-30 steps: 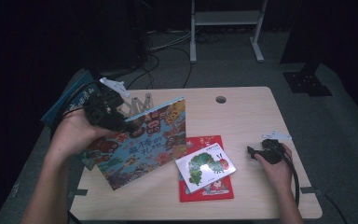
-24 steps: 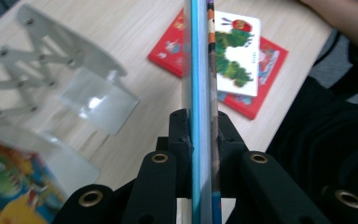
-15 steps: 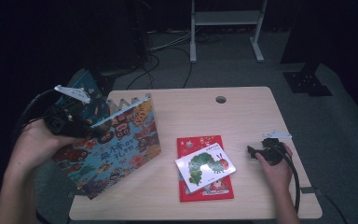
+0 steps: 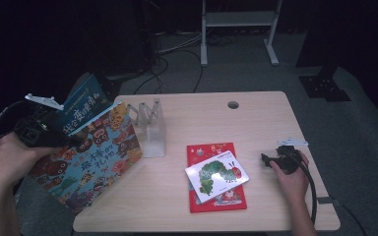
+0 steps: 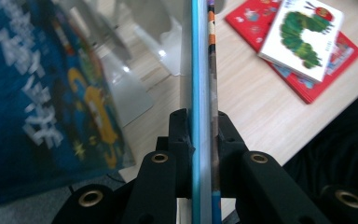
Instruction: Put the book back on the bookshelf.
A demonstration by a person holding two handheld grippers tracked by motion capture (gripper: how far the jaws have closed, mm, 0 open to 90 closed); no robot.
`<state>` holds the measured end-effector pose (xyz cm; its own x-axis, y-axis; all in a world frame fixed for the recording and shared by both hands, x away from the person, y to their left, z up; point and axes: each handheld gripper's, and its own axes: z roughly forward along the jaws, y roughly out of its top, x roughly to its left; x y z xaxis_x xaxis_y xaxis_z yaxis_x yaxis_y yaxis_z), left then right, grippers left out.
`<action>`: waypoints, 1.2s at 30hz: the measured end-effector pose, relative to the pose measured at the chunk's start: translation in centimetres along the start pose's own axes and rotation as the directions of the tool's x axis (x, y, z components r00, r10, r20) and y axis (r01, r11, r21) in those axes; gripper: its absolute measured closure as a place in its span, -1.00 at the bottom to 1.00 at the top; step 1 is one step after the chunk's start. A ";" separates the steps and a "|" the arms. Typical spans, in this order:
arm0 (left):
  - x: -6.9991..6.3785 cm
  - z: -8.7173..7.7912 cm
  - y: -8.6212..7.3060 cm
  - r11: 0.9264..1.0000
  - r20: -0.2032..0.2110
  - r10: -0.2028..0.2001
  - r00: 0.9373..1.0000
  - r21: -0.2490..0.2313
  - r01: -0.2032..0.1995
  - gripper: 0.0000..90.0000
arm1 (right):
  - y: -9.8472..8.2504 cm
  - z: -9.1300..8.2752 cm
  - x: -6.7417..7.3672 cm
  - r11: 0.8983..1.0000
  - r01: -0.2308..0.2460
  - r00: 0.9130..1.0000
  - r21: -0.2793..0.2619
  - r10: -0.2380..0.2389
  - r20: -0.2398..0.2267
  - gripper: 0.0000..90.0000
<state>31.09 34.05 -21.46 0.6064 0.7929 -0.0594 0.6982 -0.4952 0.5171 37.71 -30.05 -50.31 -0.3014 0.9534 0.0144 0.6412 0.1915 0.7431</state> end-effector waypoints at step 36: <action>3.1 3.0 0.7 0.976 -0.173 -0.216 0.961 -0.035 0.213 0.78 | 0.0 0.0 0.0 1.000 -0.001 1.000 0.000 0.001 0.001 -0.58</action>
<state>34.61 35.11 -23.87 0.3659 0.9304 -0.0210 0.7978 -0.3019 0.5219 37.71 -30.06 -50.30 -0.3000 0.9538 0.0141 0.6413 0.1907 0.7432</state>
